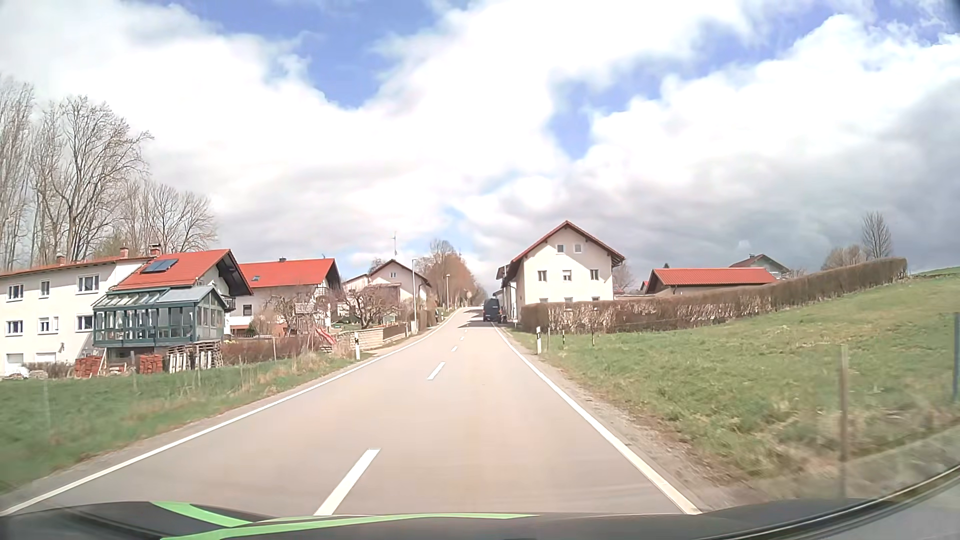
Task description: Follow the waypoints while adhering to traffic rules and regulations
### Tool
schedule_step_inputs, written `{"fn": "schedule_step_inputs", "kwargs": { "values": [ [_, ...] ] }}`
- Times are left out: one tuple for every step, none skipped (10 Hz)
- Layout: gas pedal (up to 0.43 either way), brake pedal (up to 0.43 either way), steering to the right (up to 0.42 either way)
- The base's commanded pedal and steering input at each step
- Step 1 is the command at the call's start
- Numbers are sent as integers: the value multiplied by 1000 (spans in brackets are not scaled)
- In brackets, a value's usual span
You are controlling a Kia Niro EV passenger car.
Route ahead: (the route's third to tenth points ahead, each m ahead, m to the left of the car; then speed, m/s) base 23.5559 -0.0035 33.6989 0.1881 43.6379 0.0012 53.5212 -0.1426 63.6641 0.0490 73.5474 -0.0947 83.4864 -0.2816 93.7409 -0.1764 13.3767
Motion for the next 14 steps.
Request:
{"fn": "schedule_step_inputs", "kwargs": {
  "values": [
    [209,0,0],
    [209,0,0],
    [209,0,0],
    [209,0,0],
    [209,0,0],
    [209,0,0],
    [209,0,0],
    [209,0,0],
    [209,0,-1],
    [209,0,-2],
    [209,0,-6],
    [209,0,-8],
    [209,0,-8],
    [209,0,-8]
  ]
}}
